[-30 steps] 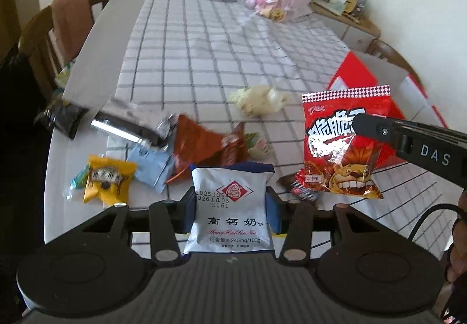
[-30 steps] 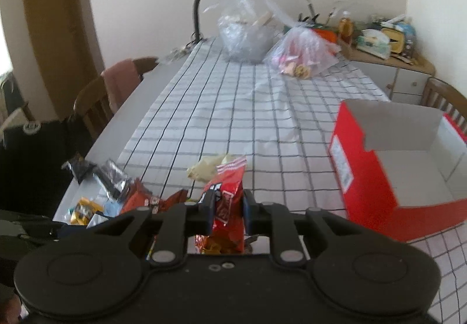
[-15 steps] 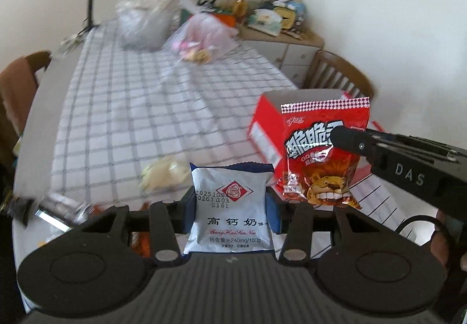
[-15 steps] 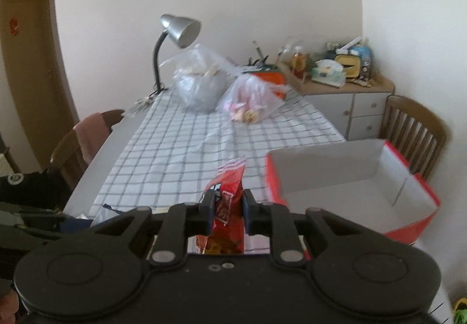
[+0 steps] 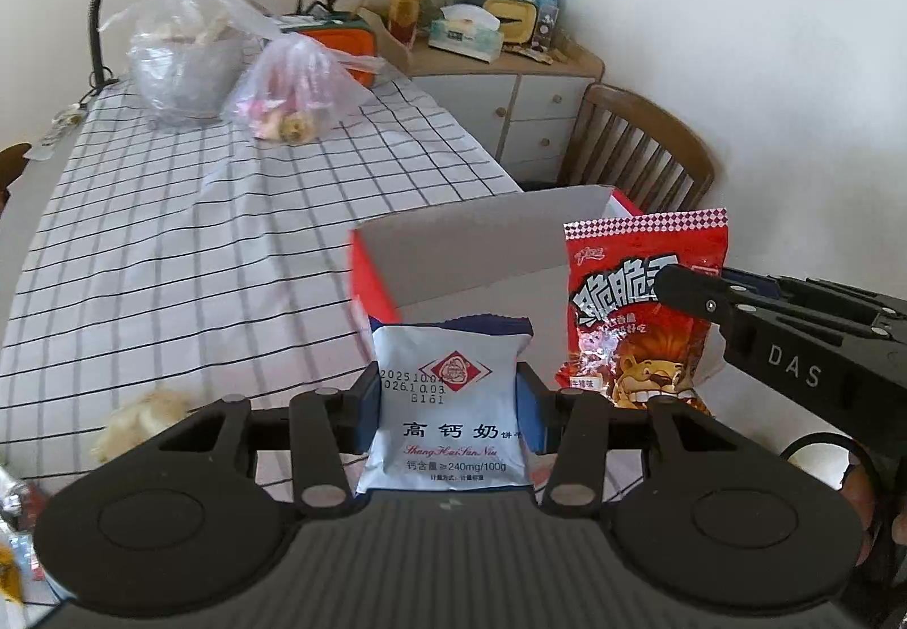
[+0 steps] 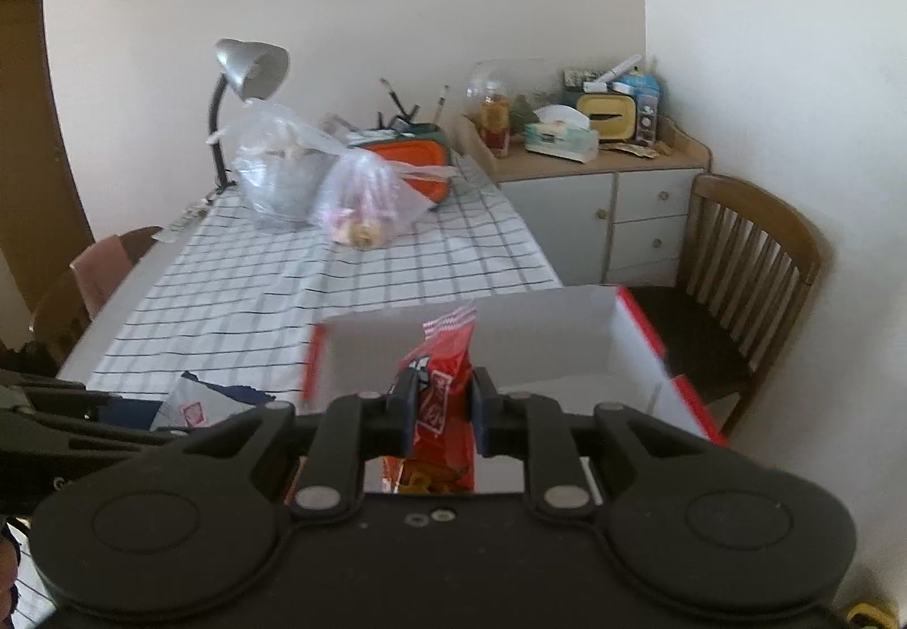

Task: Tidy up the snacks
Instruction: 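Carry both held packets over the open red cardboard box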

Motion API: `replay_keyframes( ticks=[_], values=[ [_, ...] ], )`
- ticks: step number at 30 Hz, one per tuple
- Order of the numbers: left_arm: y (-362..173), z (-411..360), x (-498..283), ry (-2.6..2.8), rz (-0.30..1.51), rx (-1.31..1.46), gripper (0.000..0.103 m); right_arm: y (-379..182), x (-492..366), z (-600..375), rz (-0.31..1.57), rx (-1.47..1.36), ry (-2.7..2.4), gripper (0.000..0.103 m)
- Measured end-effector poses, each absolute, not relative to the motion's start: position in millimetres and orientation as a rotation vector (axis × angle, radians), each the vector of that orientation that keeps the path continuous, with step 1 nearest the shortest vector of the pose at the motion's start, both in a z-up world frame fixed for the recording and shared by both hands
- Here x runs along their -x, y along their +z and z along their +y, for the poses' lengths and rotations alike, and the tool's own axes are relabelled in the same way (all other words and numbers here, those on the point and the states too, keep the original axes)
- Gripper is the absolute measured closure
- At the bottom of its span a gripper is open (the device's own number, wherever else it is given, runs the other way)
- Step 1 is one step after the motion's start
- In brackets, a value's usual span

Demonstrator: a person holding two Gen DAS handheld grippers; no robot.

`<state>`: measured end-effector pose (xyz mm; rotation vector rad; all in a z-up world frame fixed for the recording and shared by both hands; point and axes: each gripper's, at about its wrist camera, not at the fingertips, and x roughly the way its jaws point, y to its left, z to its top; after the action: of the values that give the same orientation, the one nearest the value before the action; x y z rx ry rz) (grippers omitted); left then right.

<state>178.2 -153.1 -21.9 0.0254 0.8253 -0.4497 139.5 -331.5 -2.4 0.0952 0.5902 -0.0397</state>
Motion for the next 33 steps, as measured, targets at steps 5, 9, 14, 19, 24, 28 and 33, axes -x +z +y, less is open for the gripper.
replay_keyframes(
  ticks=[5, 9, 14, 19, 24, 28, 33],
  values=[
    [-32, -197, -195, -0.448, 0.841, -0.046, 0.056, -20, -159, -372, 0.628, -0.111, -0.056, 0.086],
    [-46, -223, -214, -0.437, 0.889, -0.065, 0.056, -37, -176, -394, 0.684, -0.13, -0.055, 0.086],
    [-66, -242, -233, -0.41, 0.951, -0.086, 0.056, -58, -194, -412, 0.75, -0.18, -0.03, 0.089],
    [-84, -254, -248, -0.392, 1.008, -0.109, 0.056, -68, -203, -420, 0.772, -0.176, -0.009, 0.093],
    [-100, -258, -257, -0.373, 1.055, -0.124, 0.056, -69, -207, -426, 0.787, -0.174, 0.014, 0.085],
    [-105, -260, -261, -0.366, 1.066, -0.14, 0.056, -72, -206, -430, 0.799, -0.166, 0.015, 0.075],
    [-105, -262, -261, -0.365, 1.069, -0.148, 0.056, -73, -197, -437, 0.799, -0.175, 0.025, 0.067]
  ],
)
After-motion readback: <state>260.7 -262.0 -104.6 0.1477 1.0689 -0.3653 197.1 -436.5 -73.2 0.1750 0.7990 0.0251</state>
